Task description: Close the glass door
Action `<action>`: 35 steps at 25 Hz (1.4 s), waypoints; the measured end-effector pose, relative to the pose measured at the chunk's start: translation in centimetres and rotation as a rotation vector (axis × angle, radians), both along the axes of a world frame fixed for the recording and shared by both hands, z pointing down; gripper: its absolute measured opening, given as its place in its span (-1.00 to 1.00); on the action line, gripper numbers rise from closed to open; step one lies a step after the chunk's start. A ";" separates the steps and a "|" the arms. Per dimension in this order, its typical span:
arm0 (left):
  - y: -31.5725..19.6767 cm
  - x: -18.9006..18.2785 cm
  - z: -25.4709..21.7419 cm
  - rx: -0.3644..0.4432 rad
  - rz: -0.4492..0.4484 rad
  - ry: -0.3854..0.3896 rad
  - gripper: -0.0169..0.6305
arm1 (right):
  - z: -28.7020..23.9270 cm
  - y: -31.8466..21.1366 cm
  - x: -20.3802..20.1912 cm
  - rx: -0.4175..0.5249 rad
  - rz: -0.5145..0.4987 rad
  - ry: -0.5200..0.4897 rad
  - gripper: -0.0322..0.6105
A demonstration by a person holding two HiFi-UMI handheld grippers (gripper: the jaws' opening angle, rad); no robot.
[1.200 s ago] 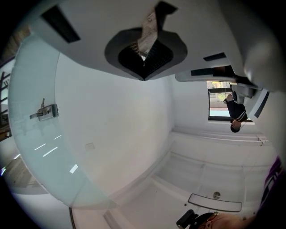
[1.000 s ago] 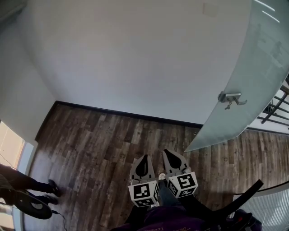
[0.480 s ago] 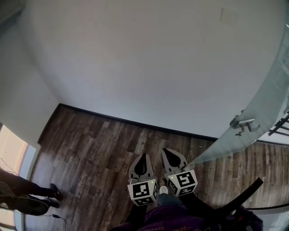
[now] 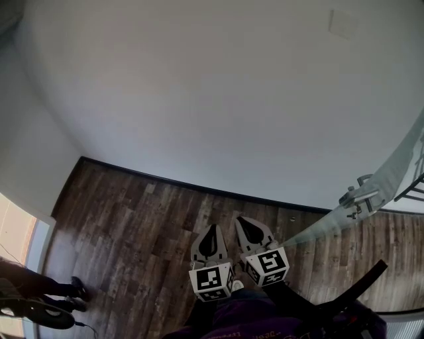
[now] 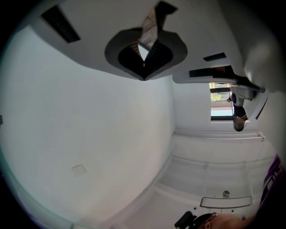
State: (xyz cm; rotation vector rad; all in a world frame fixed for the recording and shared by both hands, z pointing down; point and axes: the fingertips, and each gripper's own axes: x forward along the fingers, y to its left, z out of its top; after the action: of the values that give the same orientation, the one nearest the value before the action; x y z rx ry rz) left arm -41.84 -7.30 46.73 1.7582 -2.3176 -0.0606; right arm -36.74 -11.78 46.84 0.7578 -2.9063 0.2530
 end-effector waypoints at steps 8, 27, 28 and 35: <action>-4.4 -3.6 0.9 -0.008 0.042 -0.005 -0.95 | 1.1 -4.5 -3.3 -0.018 0.050 0.006 -0.91; -20.4 -14.7 1.0 0.007 0.297 0.043 -0.95 | 0.7 -18.6 -13.4 0.015 0.303 0.043 -0.91; -21.1 -14.5 1.2 0.005 0.318 0.048 -0.95 | 0.8 -19.2 -13.0 0.012 0.328 0.048 -0.91; -25.7 -10.7 2.5 -0.018 0.462 0.069 -0.95 | 2.0 -23.0 -9.3 -0.017 0.457 0.078 -0.91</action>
State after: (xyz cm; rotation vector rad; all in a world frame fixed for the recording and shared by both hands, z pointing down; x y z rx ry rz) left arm -52.58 -32.97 49.22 2.1927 -1.8063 -0.0211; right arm -46.04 -34.77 48.87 1.3890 -2.6180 0.2824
